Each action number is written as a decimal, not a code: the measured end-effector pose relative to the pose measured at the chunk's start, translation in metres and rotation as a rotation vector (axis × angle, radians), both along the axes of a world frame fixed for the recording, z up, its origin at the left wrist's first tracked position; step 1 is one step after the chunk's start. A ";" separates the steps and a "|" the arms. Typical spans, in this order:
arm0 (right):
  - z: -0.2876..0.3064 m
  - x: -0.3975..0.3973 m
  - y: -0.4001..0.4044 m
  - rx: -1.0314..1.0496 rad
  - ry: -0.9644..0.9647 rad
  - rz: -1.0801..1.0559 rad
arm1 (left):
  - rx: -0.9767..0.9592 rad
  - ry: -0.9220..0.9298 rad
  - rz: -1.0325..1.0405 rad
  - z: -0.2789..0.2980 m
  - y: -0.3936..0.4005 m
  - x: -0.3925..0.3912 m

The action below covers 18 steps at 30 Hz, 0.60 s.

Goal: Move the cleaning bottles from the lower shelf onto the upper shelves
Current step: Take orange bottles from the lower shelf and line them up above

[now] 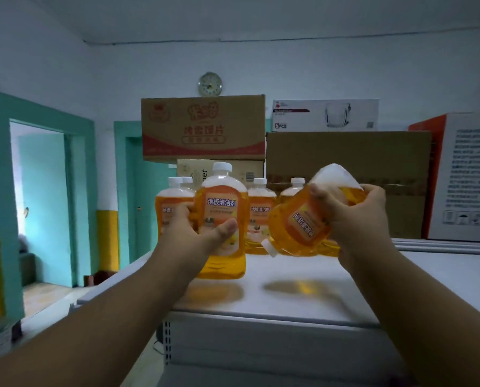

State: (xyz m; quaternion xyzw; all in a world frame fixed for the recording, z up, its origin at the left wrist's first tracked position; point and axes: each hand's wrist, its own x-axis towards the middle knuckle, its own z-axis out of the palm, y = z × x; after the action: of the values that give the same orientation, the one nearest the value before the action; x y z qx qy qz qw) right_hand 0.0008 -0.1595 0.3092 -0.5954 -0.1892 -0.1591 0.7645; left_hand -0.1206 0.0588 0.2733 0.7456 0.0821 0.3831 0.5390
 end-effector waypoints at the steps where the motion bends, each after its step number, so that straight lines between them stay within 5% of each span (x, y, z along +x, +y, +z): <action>1: -0.001 0.001 -0.002 0.040 0.038 0.014 | 0.011 0.045 0.012 0.005 0.004 0.008; 12: -0.010 -0.022 0.010 0.159 0.138 0.100 | 0.292 0.263 0.155 0.005 0.031 0.049; 18: -0.014 -0.031 0.017 0.191 0.140 0.051 | 1.055 0.003 0.436 0.017 0.036 0.035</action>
State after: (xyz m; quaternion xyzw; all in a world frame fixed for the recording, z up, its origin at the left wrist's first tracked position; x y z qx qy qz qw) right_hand -0.0304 -0.1421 0.2951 -0.5247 -0.1342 -0.1148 0.8328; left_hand -0.0859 0.0946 0.2905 0.8801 0.0324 0.4737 0.0024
